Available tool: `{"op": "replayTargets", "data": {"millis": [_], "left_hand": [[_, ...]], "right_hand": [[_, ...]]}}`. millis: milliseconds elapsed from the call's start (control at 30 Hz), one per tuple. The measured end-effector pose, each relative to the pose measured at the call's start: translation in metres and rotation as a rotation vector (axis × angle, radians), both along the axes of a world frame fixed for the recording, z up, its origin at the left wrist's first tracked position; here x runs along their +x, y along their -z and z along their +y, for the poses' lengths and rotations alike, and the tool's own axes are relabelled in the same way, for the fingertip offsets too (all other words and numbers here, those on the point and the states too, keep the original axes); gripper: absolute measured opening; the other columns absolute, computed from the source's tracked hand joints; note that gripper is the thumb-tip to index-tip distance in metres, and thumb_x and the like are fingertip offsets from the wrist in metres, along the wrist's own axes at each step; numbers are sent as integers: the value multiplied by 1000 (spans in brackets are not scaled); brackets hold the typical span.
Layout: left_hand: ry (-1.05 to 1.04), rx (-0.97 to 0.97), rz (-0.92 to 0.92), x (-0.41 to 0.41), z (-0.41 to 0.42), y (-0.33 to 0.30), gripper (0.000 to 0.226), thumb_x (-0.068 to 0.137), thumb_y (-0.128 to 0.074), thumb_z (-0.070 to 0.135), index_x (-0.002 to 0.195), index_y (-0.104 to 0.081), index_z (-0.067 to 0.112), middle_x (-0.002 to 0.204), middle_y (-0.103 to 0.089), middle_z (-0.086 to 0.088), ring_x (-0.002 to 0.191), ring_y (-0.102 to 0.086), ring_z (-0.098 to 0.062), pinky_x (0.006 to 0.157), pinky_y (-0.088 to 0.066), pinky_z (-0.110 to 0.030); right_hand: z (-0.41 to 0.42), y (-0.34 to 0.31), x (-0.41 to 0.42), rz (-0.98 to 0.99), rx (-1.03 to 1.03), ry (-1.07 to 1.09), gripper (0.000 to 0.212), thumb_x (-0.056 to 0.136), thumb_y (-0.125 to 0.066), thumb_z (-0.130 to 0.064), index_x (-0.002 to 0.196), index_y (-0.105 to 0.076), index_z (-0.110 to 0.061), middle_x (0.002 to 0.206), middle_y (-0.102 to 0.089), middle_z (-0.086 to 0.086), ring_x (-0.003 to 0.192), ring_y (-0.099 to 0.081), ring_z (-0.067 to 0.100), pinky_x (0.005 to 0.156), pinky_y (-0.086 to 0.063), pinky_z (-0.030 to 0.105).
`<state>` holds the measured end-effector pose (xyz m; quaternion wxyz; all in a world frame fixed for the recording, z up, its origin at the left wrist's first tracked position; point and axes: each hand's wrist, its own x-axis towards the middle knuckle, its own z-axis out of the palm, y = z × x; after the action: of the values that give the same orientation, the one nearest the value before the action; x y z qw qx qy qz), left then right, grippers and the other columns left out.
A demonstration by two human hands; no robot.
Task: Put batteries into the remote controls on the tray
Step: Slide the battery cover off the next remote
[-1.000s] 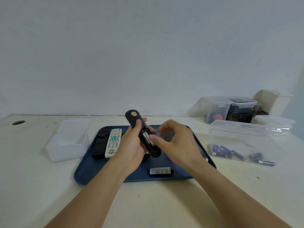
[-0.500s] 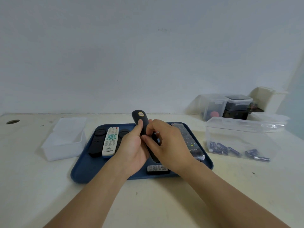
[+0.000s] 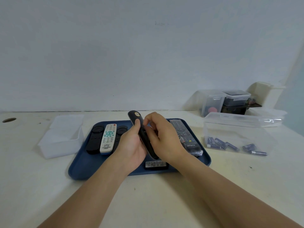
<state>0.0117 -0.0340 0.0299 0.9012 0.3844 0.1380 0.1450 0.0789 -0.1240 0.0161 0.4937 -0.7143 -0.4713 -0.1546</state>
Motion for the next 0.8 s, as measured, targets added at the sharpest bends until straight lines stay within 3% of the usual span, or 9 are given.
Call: {"op": "replayTargets", "data": {"millis": [100,167,233,300,367,500,633,733,800], "left_hand": [[-24,8,17,3,6,3,42,106,-43,40,123,-61,5,116,-71,-14,106,-71,-25,97,-53,-45],[-52,7,20,6,12,3,36,104,-47,40,119,-62,10,95,-68,-9,88,-67,-22,80,-58,-40],[-81,29,19,5,17,-3,30,102,-53,40,114,-63,14,78,-62,-3,68,-59,-17,60,-52,-33],[-128,93,5,0,23,-12,22,99,-60,34,105,-62,14,71,-57,-2,59,-52,-16,52,-45,-29],[-215,238,25,-10,35,-22,17,95,-67,26,88,-60,12,67,-55,-4,53,-48,-16,49,-42,-27],[-442,401,131,-53,89,-42,16,90,-73,20,92,-62,9,71,-60,-6,51,-49,-16,45,-42,-26],[-780,471,305,-107,154,-40,15,86,-74,19,94,-65,10,77,-65,-7,52,-52,-16,50,-45,-28],[-884,554,515,-125,191,-23,25,79,-78,21,96,-66,7,76,-68,-10,56,-58,-22,58,-52,-32],[-914,662,694,-130,205,-12,37,70,-81,27,96,-65,6,82,-70,-13,69,-67,-31,72,-60,-41]], "right_hand": [[2,-5,-1,322,101,-1,31,90,-44,8,96,-57,-20,72,-50,-6,58,-51,10,55,-42,23],[2,-14,5,750,313,-11,33,91,-39,11,96,-56,-16,73,-46,5,48,-46,12,43,-38,22],[-4,-22,14,1136,474,-89,26,95,-37,8,95,-54,-11,70,-44,4,44,-35,7,34,-25,18],[-11,-25,22,1447,530,-219,22,99,-38,1,86,-52,-9,73,-47,4,44,-36,5,30,-19,14],[-14,-24,22,1628,510,-295,24,100,-37,-5,83,-54,-7,73,-51,7,42,-40,6,27,-20,12],[1,-29,7,1601,261,-275,22,101,-48,-15,82,-55,-11,64,-43,-1,36,-32,2,25,-17,11],[50,-51,-18,1535,6,-294,30,103,-53,-24,78,-58,-8,64,-40,0,43,-27,3,27,-16,10],[107,-68,-38,1585,-174,-378,29,102,-50,-16,77,-58,-3,71,-37,4,45,-25,4,30,-15,9],[148,-72,-53,1639,-236,-388,23,99,-47,-5,80,-58,0,75,-41,7,39,-28,6,29,-20,11]]}}
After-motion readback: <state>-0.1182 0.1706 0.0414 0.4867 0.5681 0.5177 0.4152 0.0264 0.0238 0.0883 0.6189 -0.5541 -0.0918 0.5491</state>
